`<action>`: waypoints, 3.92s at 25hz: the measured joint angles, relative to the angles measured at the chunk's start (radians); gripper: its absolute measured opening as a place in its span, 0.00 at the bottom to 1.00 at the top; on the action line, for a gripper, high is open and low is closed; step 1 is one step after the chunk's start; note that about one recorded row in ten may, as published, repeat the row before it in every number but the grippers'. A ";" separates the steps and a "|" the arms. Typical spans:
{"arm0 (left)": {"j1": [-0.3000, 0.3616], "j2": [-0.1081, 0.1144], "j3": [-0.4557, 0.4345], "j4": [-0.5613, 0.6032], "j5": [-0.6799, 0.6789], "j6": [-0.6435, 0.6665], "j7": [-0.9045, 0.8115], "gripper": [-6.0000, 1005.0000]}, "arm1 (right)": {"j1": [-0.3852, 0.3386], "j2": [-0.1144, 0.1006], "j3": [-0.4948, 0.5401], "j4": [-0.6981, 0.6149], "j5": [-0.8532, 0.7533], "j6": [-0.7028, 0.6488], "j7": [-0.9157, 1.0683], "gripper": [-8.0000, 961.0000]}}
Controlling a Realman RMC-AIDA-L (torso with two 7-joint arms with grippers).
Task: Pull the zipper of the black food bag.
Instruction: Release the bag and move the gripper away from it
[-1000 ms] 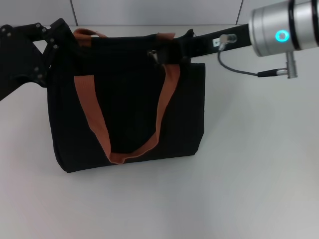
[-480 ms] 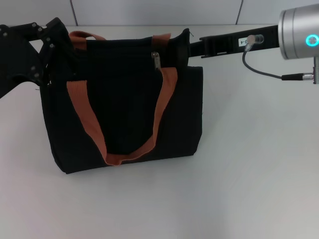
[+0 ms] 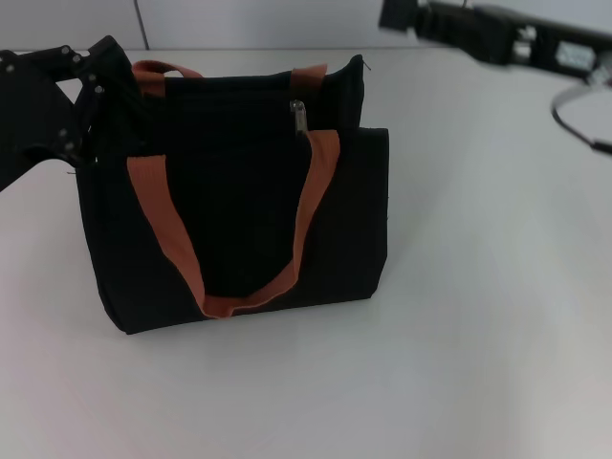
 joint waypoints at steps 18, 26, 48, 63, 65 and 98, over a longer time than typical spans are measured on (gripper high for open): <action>0.006 0.021 0.005 0.001 0.006 -0.016 -0.166 0.10 | -0.028 0.009 0.048 0.472 -0.313 -0.256 -0.915 0.67; 0.029 0.090 0.009 0.020 0.042 -0.018 -0.367 0.10 | -0.001 0.008 0.047 0.534 -0.327 -0.207 -0.960 0.71; 0.047 0.154 -0.063 0.143 0.132 0.248 -0.604 0.81 | 0.042 0.013 0.047 0.584 -0.331 -0.116 -0.965 0.71; 0.081 0.003 -0.069 -0.094 0.023 0.251 -0.098 0.83 | 0.059 0.014 0.045 0.594 -0.331 -0.105 -0.968 0.71; 0.083 0.004 -0.062 -0.091 0.022 0.252 -0.095 0.83 | 0.059 0.014 0.045 0.595 -0.331 -0.103 -0.968 0.71; 0.106 0.004 0.126 -0.081 -0.267 0.254 -0.059 0.82 | 0.064 0.014 0.047 0.607 -0.323 -0.066 -0.965 0.71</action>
